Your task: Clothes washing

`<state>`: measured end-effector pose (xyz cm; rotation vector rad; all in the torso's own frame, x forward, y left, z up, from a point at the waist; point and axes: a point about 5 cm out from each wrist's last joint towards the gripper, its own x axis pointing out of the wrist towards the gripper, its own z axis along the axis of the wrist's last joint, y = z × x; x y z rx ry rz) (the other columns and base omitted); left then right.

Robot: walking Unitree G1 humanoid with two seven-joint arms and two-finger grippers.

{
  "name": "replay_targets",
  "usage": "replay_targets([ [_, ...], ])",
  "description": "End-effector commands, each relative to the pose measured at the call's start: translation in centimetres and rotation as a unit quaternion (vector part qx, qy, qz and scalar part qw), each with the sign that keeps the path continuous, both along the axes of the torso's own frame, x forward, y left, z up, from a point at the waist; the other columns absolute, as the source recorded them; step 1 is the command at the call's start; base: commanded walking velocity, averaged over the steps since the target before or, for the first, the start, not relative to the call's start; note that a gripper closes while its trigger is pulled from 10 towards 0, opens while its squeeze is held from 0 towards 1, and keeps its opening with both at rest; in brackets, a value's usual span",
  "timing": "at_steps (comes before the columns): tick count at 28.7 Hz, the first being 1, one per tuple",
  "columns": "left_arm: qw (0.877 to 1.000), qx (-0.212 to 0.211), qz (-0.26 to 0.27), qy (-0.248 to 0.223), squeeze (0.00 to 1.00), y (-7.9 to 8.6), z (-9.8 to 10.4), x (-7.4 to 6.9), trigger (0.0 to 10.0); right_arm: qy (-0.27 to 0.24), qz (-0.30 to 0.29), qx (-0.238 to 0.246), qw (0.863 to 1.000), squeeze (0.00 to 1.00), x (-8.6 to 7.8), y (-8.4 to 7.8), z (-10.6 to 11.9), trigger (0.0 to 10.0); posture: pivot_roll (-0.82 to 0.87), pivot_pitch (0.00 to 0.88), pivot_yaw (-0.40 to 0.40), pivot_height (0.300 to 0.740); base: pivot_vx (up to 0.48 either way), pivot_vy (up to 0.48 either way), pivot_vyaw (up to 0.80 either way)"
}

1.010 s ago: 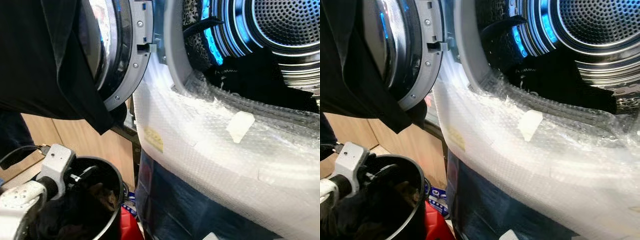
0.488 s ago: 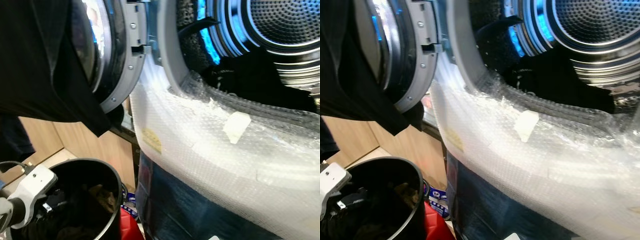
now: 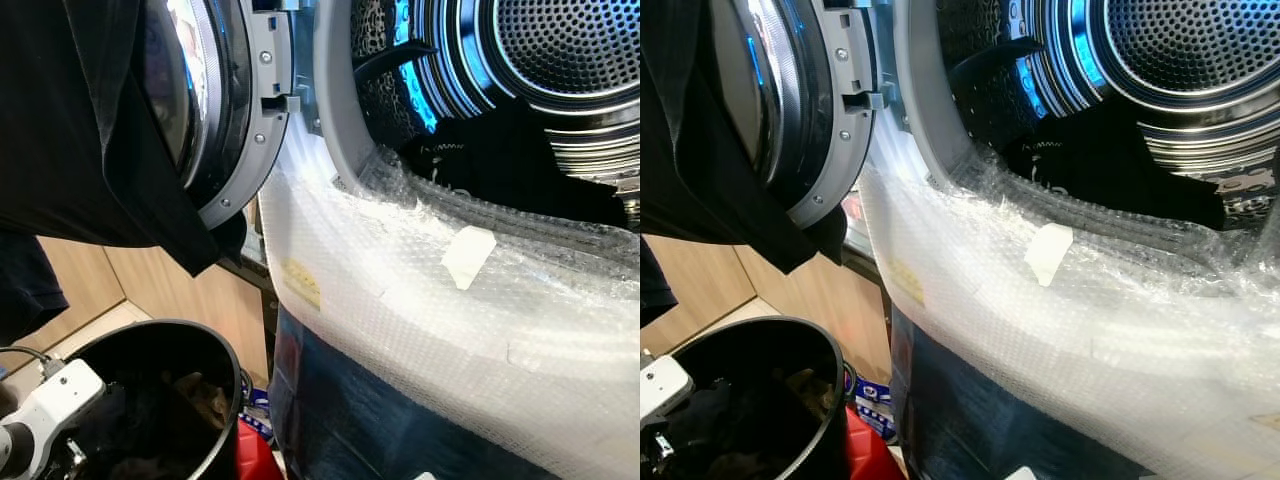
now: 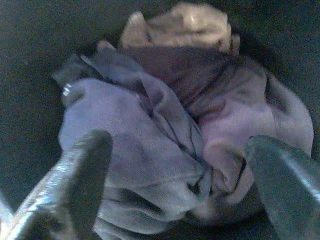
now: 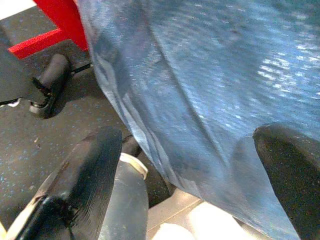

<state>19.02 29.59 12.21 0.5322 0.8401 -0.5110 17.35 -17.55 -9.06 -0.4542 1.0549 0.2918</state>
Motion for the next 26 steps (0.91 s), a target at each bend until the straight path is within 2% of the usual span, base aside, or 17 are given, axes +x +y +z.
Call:
replay_targets([
  [1, 1.0, 0.013, -0.006, -0.003, 1.0, 0.3, 0.5, 0.2, 10.0, -0.005, -0.003, -0.002, 1.0, 0.0, 0.2, -0.2, 0.1, 10.0, 0.24, 0.02, -0.006, 0.74, 0.0, 0.0, 0.0],
  [4, 1.0, 0.013, -0.01, -0.005, 1.0, 0.2, 0.8, 0.4, 10.0, -0.006, -0.001, -0.004, 1.0, 0.0, 0.3, -0.2, 0.1, 10.0, 0.24, 0.017, -0.009, 0.74, 0.0, 0.0, 0.0],
  [12, 0.999, 0.042, 0.001, -0.013, 1.0, 1.2, 1.1, 0.5, 10.0, -0.01, -0.004, 0.001, 1.0, 0.0, 0.6, -0.1, 0.3, 10.0, 0.25, 0.01, -0.012, 0.74, 0.0, 0.0, 0.0],
  [13, 0.998, 0.049, 0.02, -0.029, 0.05, 1.7, 1.2, 0.9, 10.0, -0.011, -0.005, 0.002, 1.0, 0.0, 0.6, -0.1, 0.3, 10.0, 0.25, 0.009, -0.013, 0.74, 0.0, 0.0, 0.0],
  [14, 0.997, 0.053, 0.031, -0.036, 0.0, 1.9, 1.1, 1.0, 10.0, -0.011, -0.004, 0.003, 1.0, 0.0, 0.6, 0.0, 0.3, 10.0, 0.25, 0.009, -0.013, 0.74, 0.0, 0.0, 0.0],
  [22, 0.996, 0.053, 0.061, -0.041, 0.0, 2.7, 0.2, 1.1, 10.0, -0.012, -0.003, 0.002, 1.0, 0.0, 0.8, -0.1, 0.4, 10.0, 0.25, 0.008, -0.02, 0.74, 0.0, 0.0, 0.0],
  [26, 0.996, 0.031, 0.07, -0.037, 0.0, 2.6, -0.3, 0.9, 10.0, -0.012, -0.003, 0.002, 1.0, 0.0, 0.8, -0.1, 0.4, 10.0, 0.25, 0.008, -0.02, 0.74, 0.0, 0.0, 0.0],
])
